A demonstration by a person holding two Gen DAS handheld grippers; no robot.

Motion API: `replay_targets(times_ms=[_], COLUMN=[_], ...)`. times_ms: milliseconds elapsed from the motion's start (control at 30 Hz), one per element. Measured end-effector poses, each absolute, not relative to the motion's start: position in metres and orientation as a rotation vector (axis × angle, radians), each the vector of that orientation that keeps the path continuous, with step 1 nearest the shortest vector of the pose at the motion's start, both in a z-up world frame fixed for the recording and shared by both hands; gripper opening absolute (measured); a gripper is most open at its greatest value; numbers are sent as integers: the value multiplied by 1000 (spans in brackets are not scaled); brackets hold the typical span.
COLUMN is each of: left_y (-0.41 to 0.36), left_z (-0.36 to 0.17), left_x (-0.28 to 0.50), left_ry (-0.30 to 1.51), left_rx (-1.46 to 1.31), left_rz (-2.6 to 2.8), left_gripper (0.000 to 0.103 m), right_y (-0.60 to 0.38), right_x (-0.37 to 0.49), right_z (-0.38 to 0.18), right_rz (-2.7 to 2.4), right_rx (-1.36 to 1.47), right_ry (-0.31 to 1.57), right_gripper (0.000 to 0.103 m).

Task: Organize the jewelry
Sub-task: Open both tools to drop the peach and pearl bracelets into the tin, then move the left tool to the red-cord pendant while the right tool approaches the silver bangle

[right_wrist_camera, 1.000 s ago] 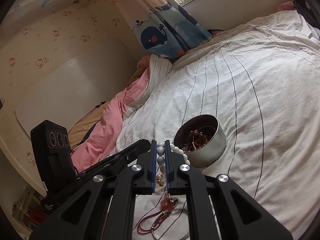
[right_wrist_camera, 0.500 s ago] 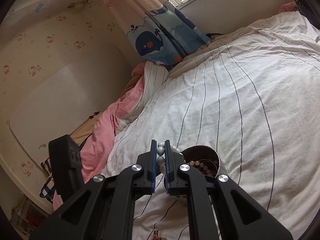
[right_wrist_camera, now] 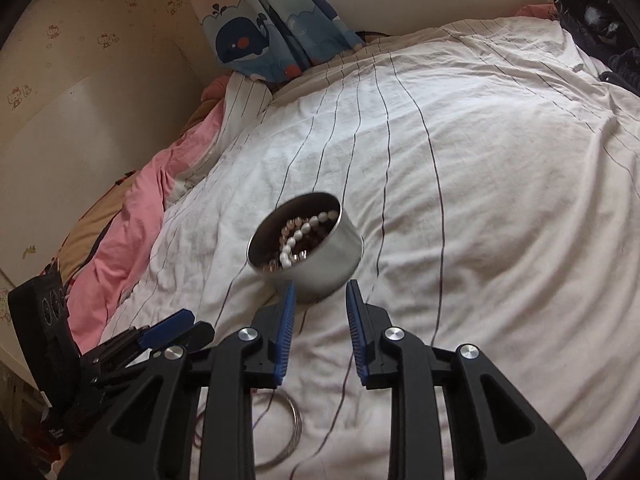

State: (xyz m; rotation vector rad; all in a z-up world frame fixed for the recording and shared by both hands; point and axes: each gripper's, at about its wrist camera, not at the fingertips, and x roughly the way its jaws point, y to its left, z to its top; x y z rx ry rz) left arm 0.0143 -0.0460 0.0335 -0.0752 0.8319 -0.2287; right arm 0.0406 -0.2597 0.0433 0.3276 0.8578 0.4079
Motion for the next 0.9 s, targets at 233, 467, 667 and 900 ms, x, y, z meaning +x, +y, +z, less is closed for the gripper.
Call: replay_targets(times_ms=[233, 467, 667, 900], left_y=[-60, -44, -68, -64], left_z=[25, 33, 33, 13], left_x=[-9, -12, -11, 1], left_ry=[869, 816, 819, 875], left_rx=[82, 133, 166, 164], left_rz=[-229, -91, -262, -157], left_gripper=[50, 51, 51, 15], right_y=[-218, -218, -225, -218], right_x=[18, 9, 15, 14], right_z=[26, 21, 14, 13], right_rz=[520, 251, 382, 303], right_rx=[155, -92, 57, -48], right_ry=[964, 903, 968, 939], right_gripper=[28, 30, 30, 7])
